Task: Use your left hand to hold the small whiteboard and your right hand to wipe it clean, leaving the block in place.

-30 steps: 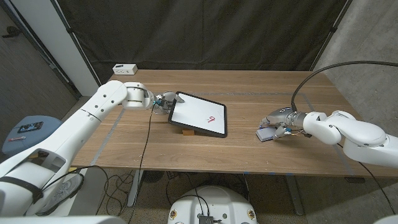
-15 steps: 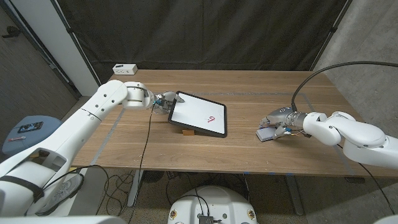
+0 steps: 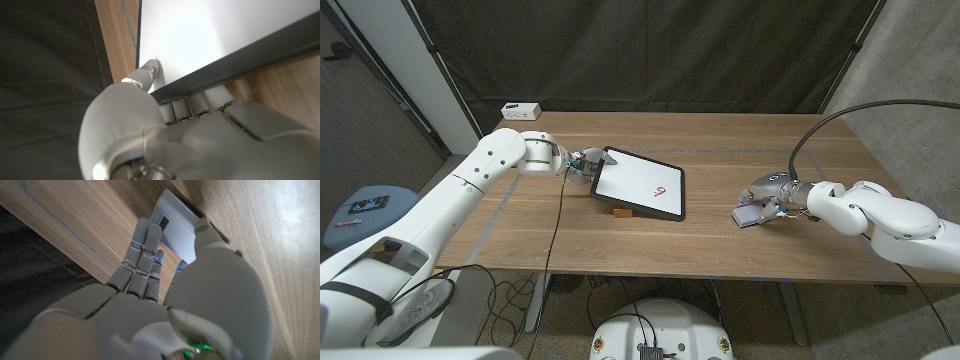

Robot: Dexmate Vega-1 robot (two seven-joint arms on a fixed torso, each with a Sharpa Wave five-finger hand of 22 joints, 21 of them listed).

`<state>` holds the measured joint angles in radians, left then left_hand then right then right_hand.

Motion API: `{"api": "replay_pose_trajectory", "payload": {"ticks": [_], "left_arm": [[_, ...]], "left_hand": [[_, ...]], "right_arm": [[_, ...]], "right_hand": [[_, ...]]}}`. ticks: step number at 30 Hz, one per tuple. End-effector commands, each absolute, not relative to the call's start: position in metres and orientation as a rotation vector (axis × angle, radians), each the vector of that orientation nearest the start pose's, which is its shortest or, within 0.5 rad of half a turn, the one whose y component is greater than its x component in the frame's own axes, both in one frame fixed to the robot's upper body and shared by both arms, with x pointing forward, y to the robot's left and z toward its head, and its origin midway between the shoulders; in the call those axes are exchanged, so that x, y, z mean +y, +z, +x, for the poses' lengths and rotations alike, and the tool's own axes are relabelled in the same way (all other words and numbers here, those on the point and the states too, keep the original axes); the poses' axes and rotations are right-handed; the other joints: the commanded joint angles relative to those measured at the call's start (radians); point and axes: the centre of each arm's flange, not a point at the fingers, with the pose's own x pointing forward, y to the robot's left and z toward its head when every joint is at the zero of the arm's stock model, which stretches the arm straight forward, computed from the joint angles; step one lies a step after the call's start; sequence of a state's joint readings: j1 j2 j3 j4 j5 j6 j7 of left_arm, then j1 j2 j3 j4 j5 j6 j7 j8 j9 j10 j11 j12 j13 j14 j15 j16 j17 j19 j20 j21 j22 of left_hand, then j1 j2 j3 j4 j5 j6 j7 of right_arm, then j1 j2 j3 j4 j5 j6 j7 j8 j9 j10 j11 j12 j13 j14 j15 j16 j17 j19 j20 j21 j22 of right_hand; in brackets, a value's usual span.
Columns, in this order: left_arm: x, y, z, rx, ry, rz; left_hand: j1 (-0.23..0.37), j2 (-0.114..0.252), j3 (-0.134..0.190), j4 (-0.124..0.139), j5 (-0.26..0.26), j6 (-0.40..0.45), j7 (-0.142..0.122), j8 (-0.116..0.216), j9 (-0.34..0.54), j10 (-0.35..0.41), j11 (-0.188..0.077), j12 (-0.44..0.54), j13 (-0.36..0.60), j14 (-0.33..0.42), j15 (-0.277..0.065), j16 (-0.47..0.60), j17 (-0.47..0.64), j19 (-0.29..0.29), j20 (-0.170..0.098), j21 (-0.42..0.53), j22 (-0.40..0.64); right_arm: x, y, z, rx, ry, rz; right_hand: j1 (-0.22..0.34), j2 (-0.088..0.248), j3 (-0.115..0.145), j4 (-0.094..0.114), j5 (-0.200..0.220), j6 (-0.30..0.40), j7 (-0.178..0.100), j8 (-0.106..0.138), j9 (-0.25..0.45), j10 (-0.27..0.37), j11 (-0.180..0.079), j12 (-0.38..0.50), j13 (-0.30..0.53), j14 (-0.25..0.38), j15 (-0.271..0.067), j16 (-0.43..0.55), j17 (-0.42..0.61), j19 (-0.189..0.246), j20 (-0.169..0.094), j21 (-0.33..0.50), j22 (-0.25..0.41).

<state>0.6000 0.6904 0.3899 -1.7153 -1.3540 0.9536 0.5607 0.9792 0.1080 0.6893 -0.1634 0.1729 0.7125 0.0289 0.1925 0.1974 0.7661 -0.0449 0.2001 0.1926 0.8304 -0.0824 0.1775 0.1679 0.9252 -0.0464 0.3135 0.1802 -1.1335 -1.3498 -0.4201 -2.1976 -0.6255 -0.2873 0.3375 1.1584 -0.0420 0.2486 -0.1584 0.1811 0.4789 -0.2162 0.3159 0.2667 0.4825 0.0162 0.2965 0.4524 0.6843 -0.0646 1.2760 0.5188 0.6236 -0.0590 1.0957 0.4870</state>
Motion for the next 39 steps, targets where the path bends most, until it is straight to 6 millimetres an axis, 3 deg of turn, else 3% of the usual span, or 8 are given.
{"api": "replay_pose_trajectory", "payload": {"ticks": [1,17,31,36,39], "left_arm": [[0.2409,0.0257,0.6081,0.264,-0.192,-0.043],[0.2391,0.0264,0.6103,0.264,-0.201,-0.04],[0.2396,0.0276,0.6112,0.261,-0.202,-0.04],[0.2402,0.0277,0.6113,0.262,-0.198,-0.039],[0.2403,0.0279,0.6115,0.261,-0.2,-0.039]], "left_hand": [[-0.005,-0.004,-0.002,-0.002,0.005,0.003,-0.005,-0.001,0.003,0.003,-0.004,-0.001,0.002,-0.001,-0.003,0.001,0.0,-0.003,-0.001,-0.005,0.004],[-0.005,-0.005,-0.003,-0.003,0.005,0.003,-0.005,-0.001,0.003,0.002,-0.006,-0.001,0.002,-0.002,-0.003,0.0,0.0,-0.003,-0.001,-0.006,0.004],[-0.006,-0.004,-0.003,-0.002,0.005,0.003,-0.006,-0.001,0.003,0.001,-0.004,-0.002,0.002,-0.004,-0.001,0.0,0.0,-0.004,-0.001,-0.006,0.004],[-0.006,-0.004,-0.004,-0.002,0.005,0.004,-0.006,-0.001,0.003,0.0,-0.005,-0.002,0.002,-0.002,0.0,0.001,0.001,-0.004,-0.001,-0.006,0.004],[-0.006,-0.004,-0.004,-0.002,0.005,0.003,-0.004,-0.001,0.003,0.001,-0.005,-0.001,0.002,-0.003,-0.003,0.0,0.0,-0.005,0.0,-0.006,0.004]], "right_arm": [[-0.2885,-0.0465,0.5004,-0.283,0.226,-1.97],[-0.2887,-0.0482,0.4991,-0.286,0.196,-1.969],[-0.2854,-0.0482,0.5003,-0.29,0.187,-1.964],[-0.2849,-0.0482,0.5008,-0.287,0.185,-1.963],[-0.2852,-0.0488,0.5011,-0.291,0.185,-1.96]], "right_hand": [[0.01,0.002,-0.004,-0.001,0.003,0.011,0.002,0.011,0.006,0.01,-0.003,0.005,0.006,0.008,-0.156,0.006,-0.004,0.008,-0.026,0.011,0.001],[0.015,0.001,-0.01,0.001,0.003,0.031,0.003,0.03,0.021,0.028,-0.008,0.015,0.027,0.019,-0.156,0.015,-0.021,0.007,-0.029,0.037,-0.006],[0.021,0.003,-0.016,0.002,0.003,0.071,0.004,0.06,0.042,0.052,-0.016,0.033,0.057,0.03,-0.158,0.024,-0.042,-0.002,-0.029,0.067,-0.016],[0.025,0.004,-0.016,0.001,0.003,0.081,0.004,0.067,0.047,0.057,-0.009,0.04,0.066,0.034,-0.158,0.026,-0.045,-0.002,-0.029,0.076,-0.019],[0.025,0.006,-0.018,0.003,0.003,0.089,0.004,0.074,0.052,0.074,-0.018,0.053,0.077,0.04,-0.157,0.03,-0.047,0.002,-0.03,0.087,-0.022]]}}
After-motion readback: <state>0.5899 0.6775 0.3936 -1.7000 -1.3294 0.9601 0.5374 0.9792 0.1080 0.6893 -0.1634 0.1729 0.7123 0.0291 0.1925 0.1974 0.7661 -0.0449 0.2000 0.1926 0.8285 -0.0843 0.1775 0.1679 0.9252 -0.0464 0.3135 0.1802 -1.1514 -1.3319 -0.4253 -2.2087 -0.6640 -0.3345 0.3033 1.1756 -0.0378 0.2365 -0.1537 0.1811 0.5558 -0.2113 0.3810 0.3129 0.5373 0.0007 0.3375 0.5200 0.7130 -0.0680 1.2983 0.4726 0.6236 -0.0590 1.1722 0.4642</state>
